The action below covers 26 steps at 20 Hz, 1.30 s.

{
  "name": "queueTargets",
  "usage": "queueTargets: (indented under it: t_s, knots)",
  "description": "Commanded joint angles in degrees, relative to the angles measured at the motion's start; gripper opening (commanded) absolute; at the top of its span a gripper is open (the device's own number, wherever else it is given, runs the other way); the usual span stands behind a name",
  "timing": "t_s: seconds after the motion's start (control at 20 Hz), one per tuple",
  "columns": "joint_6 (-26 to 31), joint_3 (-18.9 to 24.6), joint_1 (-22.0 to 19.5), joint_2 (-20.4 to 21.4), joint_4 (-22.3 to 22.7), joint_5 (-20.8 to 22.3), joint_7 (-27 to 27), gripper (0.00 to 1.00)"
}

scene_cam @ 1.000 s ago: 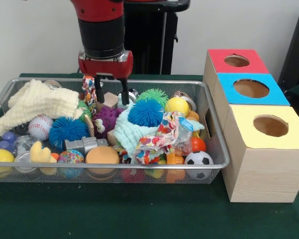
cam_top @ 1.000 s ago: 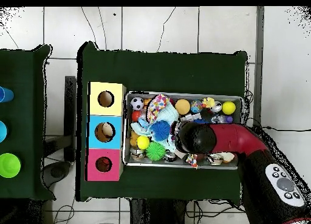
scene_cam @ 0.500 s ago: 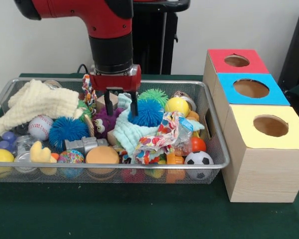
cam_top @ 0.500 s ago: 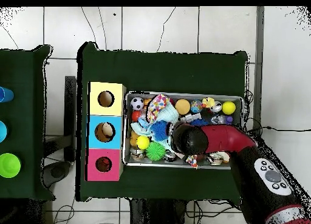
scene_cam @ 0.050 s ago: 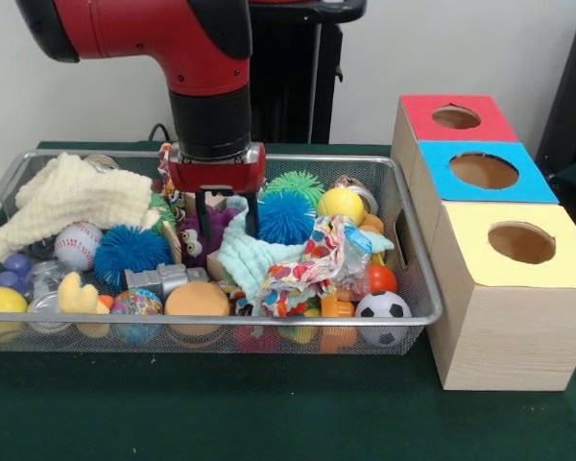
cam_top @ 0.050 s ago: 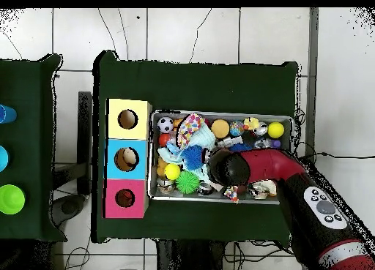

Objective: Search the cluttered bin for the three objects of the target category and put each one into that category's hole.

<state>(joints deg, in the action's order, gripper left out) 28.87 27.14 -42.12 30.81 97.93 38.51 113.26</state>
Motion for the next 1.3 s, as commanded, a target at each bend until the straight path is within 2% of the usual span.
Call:
queueTargets:
  t_s: [0.05, 0.25, 0.5, 0.7, 0.9, 1.3]
  knots:
    - [3.03, 4.92, -2.72, -2.7, -6.98, 3.67, -15.45, 1.0]
    - [5.84, 7.02, -4.51, 1.01, -4.8, 2.49, -17.73, 1.0]
    - [14.83, 10.83, -7.9, 3.19, -6.81, -0.34, -25.41, 1.0]
    - [20.47, 13.47, -9.8, 2.23, -10.17, -1.08, -30.51, 1.0]
    - [24.56, 15.4, -10.84, -0.54, -14.55, -0.91, -34.97, 1.0]
    - [28.3, 17.34, -11.24, -8.36, -24.66, -0.28, -43.48, 1.0]
